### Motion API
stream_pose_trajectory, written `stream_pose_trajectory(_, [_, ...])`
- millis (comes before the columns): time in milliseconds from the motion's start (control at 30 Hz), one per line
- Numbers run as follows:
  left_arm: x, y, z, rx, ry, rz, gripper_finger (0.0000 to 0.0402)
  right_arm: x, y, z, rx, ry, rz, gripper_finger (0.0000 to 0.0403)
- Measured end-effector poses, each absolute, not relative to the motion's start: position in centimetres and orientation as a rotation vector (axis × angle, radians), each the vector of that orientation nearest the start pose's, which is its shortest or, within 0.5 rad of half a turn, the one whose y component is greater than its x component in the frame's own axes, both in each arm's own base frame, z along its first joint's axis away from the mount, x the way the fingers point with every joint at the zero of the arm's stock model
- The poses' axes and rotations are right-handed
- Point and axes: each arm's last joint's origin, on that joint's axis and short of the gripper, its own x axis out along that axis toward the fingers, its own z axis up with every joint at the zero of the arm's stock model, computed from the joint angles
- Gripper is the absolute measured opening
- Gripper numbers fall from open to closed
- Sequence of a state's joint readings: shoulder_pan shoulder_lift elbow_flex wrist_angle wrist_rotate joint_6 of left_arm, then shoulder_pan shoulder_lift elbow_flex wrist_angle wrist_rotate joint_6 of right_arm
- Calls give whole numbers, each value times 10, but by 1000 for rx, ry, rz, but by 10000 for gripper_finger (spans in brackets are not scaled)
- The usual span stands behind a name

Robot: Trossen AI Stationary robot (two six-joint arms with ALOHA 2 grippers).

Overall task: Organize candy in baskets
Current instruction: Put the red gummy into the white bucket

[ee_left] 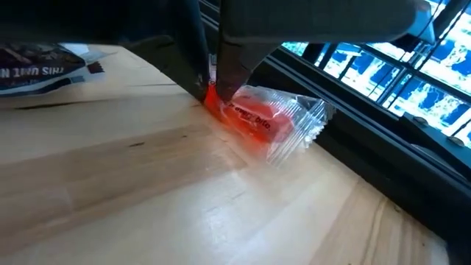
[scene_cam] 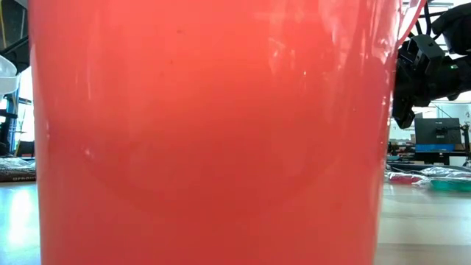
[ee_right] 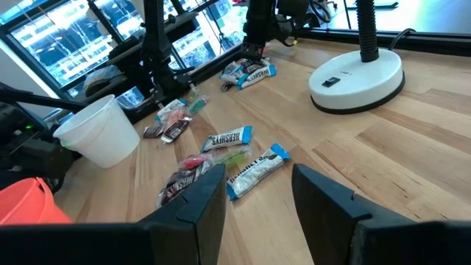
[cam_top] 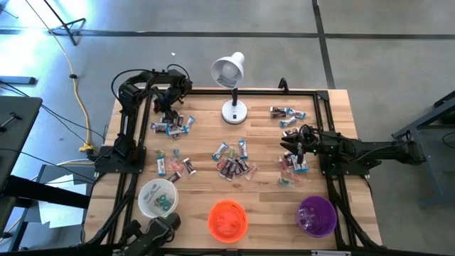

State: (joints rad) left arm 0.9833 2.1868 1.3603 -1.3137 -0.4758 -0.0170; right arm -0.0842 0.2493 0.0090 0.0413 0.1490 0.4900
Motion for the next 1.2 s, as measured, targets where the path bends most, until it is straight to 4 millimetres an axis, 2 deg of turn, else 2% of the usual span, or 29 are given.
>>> stream_pose_trajectory(167, [175, 281, 103, -588, 2194, 833, 2, 110, -14, 149, 480, 139, -277, 152])
stream_pose_trajectory(367, [179, 278, 122, -627, 2103, 857, 0, 110, -14, 150, 480, 138, -277, 152])
stream_pose_trajectory(533, [179, 274, 151, -676, 1977, 912, 0, 110, -14, 149, 480, 138, -277, 152])
stream_pose_trajectory(700, [183, 259, 191, -723, 1796, 945, 0, 110, -14, 149, 479, 139, -277, 152])
stream_pose_trajectory(800, [189, 242, 219, -763, 1661, 937, 0, 110, -14, 149, 480, 138, -278, 152])
stream_pose_trajectory(933, [199, 209, 256, -780, 1493, 930, 0, 110, -14, 149, 480, 138, -278, 152])
stream_pose_trajectory(1200, [213, 119, 317, -869, 1192, 888, 0, 110, -14, 149, 479, 138, -281, 152])
